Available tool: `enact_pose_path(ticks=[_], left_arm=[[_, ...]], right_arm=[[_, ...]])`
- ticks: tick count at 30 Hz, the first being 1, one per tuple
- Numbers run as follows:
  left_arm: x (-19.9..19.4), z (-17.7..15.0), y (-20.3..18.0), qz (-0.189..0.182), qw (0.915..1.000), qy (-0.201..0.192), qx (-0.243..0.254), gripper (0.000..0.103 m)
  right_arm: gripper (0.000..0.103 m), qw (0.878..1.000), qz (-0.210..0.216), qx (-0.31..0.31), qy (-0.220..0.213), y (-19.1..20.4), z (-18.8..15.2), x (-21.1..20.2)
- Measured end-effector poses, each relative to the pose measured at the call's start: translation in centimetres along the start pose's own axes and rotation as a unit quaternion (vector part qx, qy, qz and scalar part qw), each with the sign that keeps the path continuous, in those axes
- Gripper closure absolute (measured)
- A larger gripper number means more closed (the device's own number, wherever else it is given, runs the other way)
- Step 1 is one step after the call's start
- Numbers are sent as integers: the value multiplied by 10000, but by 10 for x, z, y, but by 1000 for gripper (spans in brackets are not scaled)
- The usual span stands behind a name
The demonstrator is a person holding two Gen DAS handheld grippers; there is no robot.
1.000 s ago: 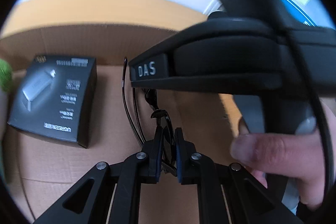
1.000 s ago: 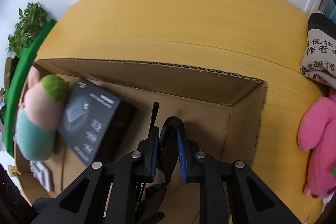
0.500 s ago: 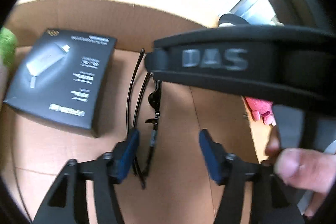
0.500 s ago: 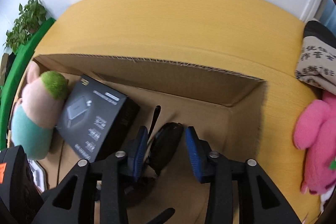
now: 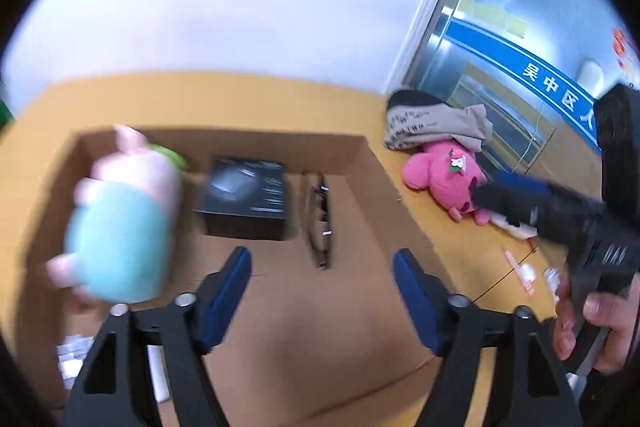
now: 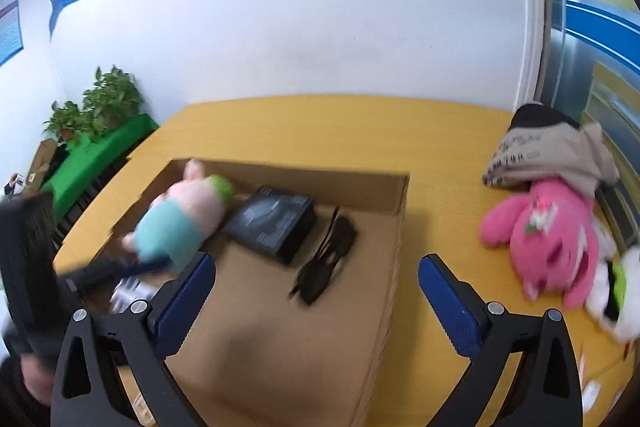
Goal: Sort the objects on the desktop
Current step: 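Lower the sunglasses into the box and open both tools, then move both tools to the white phone case frame and close on it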
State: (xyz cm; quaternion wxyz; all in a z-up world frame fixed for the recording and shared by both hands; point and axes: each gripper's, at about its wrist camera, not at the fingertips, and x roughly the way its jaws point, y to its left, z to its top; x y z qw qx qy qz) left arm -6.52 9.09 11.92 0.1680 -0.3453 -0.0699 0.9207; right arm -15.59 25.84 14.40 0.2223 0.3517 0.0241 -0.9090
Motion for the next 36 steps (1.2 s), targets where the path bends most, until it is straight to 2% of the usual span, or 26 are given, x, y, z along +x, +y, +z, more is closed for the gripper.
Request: enact_pose_path(ticks=[6,12,22,26,30,33,36], left_arm=[[-68,-34,32,460,9985,-282,60,24],[-85,-67,47,728,9969,-267,147,24],[-91,-88,60,883,9952,-254,329,24],[-93,-93,70,900,9955,-217,227,24],[-93,-105,89,940,9955,-99,109,24],[-86,-119,108,1067,9942,149,-2,24],[-76,-135,126,1118,9929,401,-97,24]], right_arm=[[0,9992,177,327,137,37,-77,-21],[0,9987,347,170,342,82,-129,-32],[0,9996,214,71,183,110,-148,-61],[0,9987,335,142,361,117,-159,-58],[0,9963,523,49,683,134,-177,-37],[0,9918,821,173,961,143,-194,-13],[1,9886,855,291,1202,150,-210,13]])
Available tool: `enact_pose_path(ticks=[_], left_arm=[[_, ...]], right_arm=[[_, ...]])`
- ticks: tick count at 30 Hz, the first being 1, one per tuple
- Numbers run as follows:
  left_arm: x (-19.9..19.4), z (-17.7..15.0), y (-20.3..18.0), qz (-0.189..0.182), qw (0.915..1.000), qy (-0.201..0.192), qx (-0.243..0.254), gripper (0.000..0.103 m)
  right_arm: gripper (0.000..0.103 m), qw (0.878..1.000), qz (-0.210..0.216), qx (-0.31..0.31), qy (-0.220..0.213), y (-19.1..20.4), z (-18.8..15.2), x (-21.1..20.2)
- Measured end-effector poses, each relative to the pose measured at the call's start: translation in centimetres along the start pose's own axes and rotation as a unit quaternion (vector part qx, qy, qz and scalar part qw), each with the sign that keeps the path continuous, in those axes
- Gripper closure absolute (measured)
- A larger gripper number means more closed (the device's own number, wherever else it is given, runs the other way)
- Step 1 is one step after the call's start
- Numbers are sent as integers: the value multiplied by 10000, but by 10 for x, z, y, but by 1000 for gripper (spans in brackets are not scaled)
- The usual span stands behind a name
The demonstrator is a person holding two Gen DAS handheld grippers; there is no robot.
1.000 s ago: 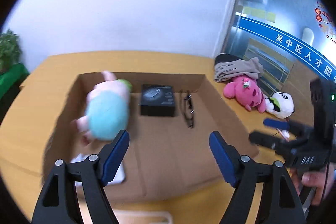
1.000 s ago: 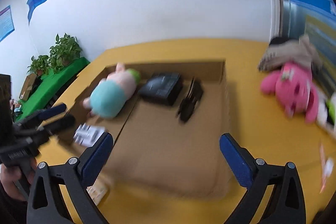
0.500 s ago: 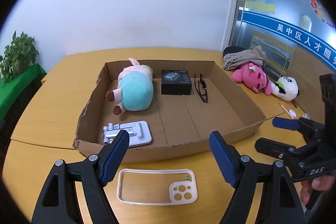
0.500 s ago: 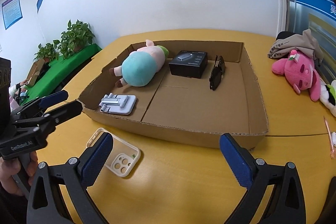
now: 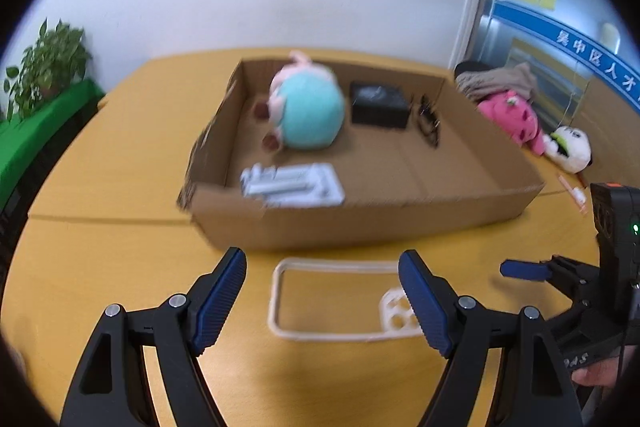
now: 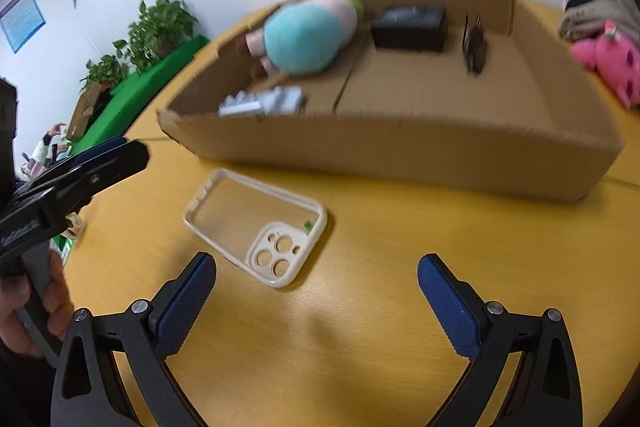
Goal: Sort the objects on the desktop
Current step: 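Move both tools to the white phone case frame and close on it, then lift the phone case with both tools and carry it over the box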
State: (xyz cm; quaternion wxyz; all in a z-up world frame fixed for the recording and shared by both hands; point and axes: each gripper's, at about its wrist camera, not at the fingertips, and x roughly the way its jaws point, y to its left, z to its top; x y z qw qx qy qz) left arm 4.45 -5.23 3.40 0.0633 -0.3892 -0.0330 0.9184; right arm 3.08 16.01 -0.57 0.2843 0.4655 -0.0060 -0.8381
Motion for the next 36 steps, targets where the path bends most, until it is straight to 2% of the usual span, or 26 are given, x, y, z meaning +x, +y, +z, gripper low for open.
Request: enact_pose_path(ticks=[3,7,10,12,14,16,18,19,20,22,24,31,36], left_arm=[[20,-14,13,127,9995,277,-70,25],[45,-28,19,540,9971,543,27,25],[63,-35,22,570,9950,823,27,28],[68,-38,24,464,9949,890,-40,38],[67,-38,25,463,9954,837,-68,47],[64,-38,24,405,9959,808,-108,64],[62,-38,24,232,9962,817,-190,89],[61,-38,24,132,9961,832,-249,93],[61,-38,23,77,9961,839,-279,94],[60,-39,20,120,9961,842,-245,96],[59,-40,17,203,9958,857,-238,99],[39,-42,5,147,9970,719,-244,99],[3,-23,-10,71,9994,293,-166,99]], right_arm=[[1,9999,-93,-46,82,4,-4,19],[6,9992,-300,-186,161,9,-6,39],[7,9977,-548,-399,22,15,-9,44],[11,9961,-671,-580,-32,19,-11,45],[21,9935,-854,-755,-61,21,-13,44],[34,9928,-875,-815,-117,20,-15,42],[40,9929,-872,-798,-129,17,-14,40],[47,9931,-847,-798,-128,17,-14,39],[52,9935,-798,-799,-130,17,-14,38],[73,9945,-639,-821,-115,20,-14,38],[81,9950,-538,-836,-102,21,-15,38],[86,9982,-224,-538,-151,7,-19,28],[87,9969,-88,-497,-599,7,-17,-13]])
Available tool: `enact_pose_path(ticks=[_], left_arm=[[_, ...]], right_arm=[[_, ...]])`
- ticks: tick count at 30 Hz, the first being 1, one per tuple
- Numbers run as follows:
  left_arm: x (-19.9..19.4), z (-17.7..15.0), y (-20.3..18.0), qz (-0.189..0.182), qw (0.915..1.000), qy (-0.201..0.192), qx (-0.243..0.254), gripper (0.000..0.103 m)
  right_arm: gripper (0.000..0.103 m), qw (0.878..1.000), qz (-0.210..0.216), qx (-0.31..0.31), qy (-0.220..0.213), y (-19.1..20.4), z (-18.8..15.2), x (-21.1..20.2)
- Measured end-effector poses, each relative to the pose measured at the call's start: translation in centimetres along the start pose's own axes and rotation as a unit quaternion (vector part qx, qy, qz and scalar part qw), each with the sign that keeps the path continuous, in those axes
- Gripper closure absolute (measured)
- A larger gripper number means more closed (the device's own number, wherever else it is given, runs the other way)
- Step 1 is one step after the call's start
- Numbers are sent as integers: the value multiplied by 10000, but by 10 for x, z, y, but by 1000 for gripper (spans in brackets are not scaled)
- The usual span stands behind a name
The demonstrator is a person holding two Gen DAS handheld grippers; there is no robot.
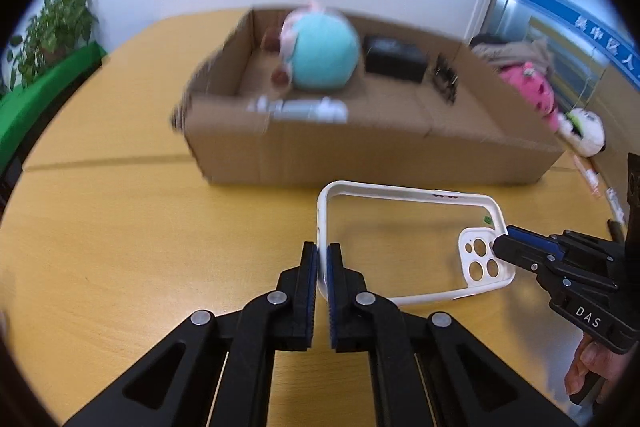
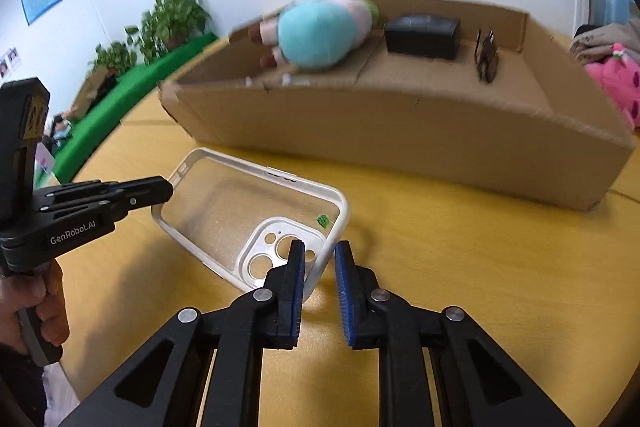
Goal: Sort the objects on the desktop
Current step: 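Lift the phone case with both tools and carry it over the box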
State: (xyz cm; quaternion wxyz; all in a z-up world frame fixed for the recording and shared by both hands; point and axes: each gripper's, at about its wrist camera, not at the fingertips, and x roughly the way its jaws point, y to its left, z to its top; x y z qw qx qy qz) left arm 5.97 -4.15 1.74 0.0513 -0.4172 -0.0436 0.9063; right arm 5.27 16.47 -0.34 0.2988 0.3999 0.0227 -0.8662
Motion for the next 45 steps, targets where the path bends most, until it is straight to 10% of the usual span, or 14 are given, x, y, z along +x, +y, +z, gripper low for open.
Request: enact_pose_path(ticks=[24,45], left_arm=[[-95,113,-79,-626,9831,-1583,677,99],[-5,183,-72,-743,9877,-1307,436,99]], right_arm=[[88,9820,-508,-270,-1802,-15,93,-172],[88,9860,-725,-227,-1488,-77,171,-106]])
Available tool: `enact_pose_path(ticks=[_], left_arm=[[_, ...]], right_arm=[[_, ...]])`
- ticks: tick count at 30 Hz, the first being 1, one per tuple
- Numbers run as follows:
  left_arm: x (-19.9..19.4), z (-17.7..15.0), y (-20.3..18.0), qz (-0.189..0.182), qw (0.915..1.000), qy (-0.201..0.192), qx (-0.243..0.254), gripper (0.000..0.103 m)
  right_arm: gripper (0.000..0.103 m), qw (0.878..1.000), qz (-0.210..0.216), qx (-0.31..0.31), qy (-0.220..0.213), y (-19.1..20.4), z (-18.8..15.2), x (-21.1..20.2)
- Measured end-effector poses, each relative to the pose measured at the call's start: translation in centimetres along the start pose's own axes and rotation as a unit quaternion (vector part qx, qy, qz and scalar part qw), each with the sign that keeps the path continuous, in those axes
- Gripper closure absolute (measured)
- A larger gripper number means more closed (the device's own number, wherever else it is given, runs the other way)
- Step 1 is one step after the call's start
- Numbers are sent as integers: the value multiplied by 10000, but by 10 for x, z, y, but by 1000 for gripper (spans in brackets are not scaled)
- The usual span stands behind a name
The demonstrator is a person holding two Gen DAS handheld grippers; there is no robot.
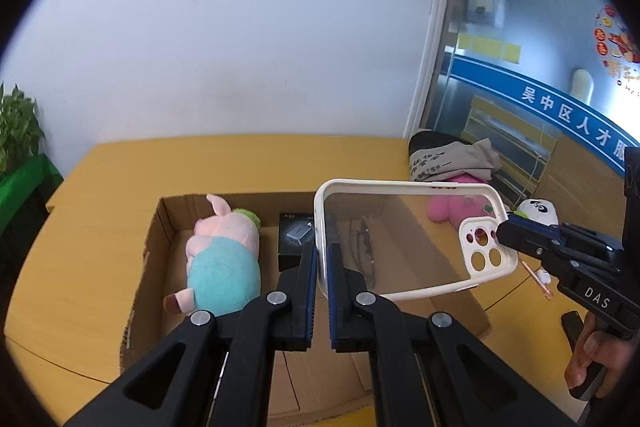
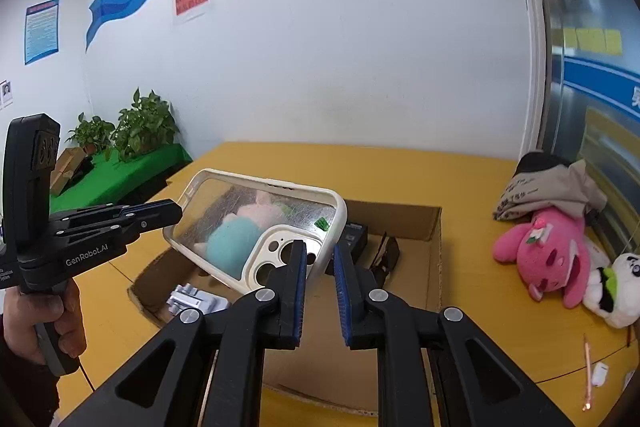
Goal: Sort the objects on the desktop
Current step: 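Lift the phone case with both tools and carry it over the box, then lower the phone case into the box and open both tools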
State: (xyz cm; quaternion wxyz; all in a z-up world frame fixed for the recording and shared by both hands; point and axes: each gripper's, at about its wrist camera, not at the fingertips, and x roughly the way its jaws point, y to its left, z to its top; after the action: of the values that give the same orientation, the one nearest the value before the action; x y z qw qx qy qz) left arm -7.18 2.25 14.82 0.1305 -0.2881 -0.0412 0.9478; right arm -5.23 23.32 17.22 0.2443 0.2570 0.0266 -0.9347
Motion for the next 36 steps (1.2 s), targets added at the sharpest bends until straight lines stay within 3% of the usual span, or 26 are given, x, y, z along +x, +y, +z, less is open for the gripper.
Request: enact_pose_path(ticks=[6,12,15,22,24,25,26,27,28,29,33,36], left_arm=[[63,-20,19,128,9978,627,-175,99],[120,-49,37,210,9886,1420,-457,99],[140,-60,43,267,9812,1811,-607,99],[147,-63,48,317,9725,2138,-867,98],[143,-63,47,310,9745,2053,-848,97],[139,-63,46,337,9756,2008,-816,95],[136,-62,45,325,9769,1955,-803,86],[131,-61,45,306,9787,1868,-790,70],[126,-59,44,313,9813,1738,-771,61],[116,-58,43,328,9848,1537,-742,47],[63,-60,30,396,9968,568,-402,25],[26,-78,17,752,9972,-49,41,22]], right_arm=[[88,9974,46,207,685,-23,-29,75],[88,9891,98,469,1390,-45,-67,142],[88,9848,117,525,1649,-51,-75,163],[87,9777,19,409,2060,-47,-82,180],[85,9769,-57,376,2101,-45,-83,179],[75,9767,-93,370,2111,-45,-84,178],[66,9770,-112,376,2097,-45,-84,176],[49,9782,-91,382,2041,-44,-83,172],[38,9809,-31,354,1914,-43,-80,166],[34,9833,-6,309,1792,-40,-77,159],[0,9941,0,190,1071,-26,-72,115],[0,9981,-104,161,580,-10,-87,83]])
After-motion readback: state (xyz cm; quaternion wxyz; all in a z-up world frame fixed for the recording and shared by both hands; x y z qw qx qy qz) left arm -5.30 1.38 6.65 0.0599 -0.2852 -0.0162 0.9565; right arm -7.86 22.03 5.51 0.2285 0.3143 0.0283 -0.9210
